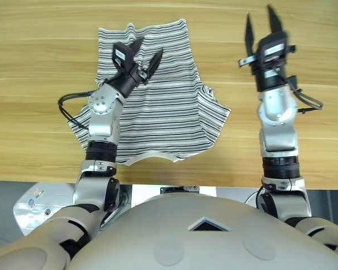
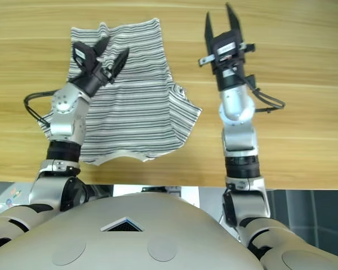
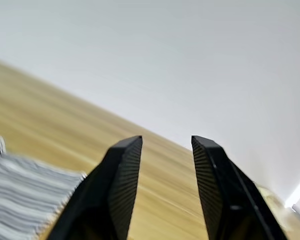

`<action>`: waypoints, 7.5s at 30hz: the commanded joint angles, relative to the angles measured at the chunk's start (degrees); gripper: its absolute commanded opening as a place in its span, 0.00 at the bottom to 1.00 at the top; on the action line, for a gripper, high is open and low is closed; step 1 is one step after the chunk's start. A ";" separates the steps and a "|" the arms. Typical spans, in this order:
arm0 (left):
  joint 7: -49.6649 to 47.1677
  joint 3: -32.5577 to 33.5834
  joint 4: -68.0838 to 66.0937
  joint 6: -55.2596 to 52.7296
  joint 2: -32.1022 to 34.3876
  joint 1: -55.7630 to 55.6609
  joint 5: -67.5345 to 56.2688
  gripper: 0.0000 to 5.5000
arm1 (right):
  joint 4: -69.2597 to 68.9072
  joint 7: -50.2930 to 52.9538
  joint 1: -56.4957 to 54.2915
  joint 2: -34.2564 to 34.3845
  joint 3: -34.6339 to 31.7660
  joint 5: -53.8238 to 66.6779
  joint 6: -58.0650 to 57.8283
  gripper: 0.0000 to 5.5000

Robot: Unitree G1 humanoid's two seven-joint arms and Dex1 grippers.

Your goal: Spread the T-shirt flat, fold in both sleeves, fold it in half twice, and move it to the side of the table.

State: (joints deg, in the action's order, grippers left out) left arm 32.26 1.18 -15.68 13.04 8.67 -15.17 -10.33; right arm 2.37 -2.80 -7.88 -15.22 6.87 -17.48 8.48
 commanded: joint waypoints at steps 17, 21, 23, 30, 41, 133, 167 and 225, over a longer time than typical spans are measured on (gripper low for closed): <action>-25.48 17.80 9.38 -9.59 1.67 3.81 -4.36 0.58 | -6.16 -15.16 14.02 4.90 6.38 8.62 -23.43 0.33; -25.75 17.84 8.54 -10.23 2.13 5.54 -3.14 0.58 | -8.85 -16.26 18.40 3.47 6.71 9.43 -24.37 0.33; -25.76 17.63 8.32 -10.23 2.13 5.73 -2.99 0.58 | -10.10 -16.38 20.16 2.74 7.53 8.93 -24.20 0.33; -25.88 17.02 7.76 -9.82 2.10 6.12 -2.18 0.58 | -12.74 -15.38 22.09 1.33 4.43 10.11 -25.56 0.33; -22.21 18.39 11.34 -6.53 6.04 14.70 -1.23 0.58 | -10.47 -15.12 23.01 0.17 2.72 10.48 -25.35 0.33; -22.38 -11.78 5.63 11.43 42.03 35.22 52.41 0.05 | -15.91 -10.02 7.74 0.22 -24.07 33.03 -1.13 0.33; -18.71 -14.35 3.42 18.13 31.17 31.93 37.42 0.17 | -14.16 -11.83 7.44 -0.21 -23.50 33.57 -1.19 0.33; -12.88 0.86 28.27 24.72 23.48 43.58 14.58 0.17 | -6.35 -16.54 41.54 -39.11 5.75 -15.48 26.75 0.33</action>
State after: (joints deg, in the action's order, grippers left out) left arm 18.29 2.67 12.51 38.29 32.25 29.09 3.67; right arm -9.20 -14.94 35.33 -56.16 9.26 -27.98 38.98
